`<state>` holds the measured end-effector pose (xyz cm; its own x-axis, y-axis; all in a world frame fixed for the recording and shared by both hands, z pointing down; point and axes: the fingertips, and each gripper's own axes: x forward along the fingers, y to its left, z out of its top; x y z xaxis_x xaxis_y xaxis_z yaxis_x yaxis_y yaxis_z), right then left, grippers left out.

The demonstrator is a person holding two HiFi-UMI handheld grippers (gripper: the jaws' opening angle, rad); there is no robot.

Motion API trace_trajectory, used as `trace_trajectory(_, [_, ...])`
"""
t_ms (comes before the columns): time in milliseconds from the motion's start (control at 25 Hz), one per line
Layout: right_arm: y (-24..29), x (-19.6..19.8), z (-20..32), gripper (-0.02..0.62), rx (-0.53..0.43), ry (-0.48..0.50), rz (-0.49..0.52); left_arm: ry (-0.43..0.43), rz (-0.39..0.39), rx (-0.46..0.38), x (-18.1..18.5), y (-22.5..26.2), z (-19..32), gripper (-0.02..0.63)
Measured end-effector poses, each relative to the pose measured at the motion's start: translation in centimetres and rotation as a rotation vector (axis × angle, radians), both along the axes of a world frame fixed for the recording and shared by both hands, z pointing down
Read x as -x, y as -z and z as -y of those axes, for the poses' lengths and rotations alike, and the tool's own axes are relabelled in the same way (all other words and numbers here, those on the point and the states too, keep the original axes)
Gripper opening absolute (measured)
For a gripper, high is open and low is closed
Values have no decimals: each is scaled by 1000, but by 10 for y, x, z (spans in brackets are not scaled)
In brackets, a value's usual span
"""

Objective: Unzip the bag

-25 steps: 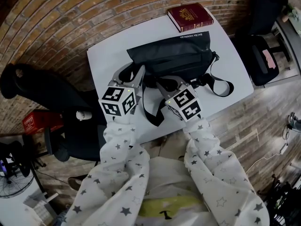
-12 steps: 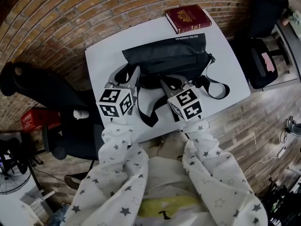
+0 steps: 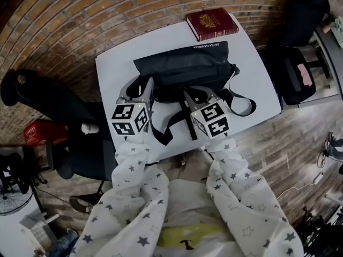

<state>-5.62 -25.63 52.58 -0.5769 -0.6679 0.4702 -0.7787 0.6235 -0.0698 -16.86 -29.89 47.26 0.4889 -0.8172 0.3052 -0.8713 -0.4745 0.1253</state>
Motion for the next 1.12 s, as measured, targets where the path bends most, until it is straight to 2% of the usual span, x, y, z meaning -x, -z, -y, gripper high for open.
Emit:
trace_trajectory(320, [4,-17,-1,31,-17,-10,-10,47,9,1,1,-1,-1,115])
trace_trajectory(600, [6,-39,4,31,-5,-57,-10,79,14,5,2,-1,-1,115])
trace_trajectory(800, [7,-61,8,31,0,-64,-14,97,23,9,-10,0,2,115])
trace_trajectory(960, [6,-59,7,31,-8,-55,-25,110,27,6,-7,-1,2,115])
trace_trajectory(1120, [6,-66,10,29,-3,-95,-35,118,26,5,-1,-1,1,115])
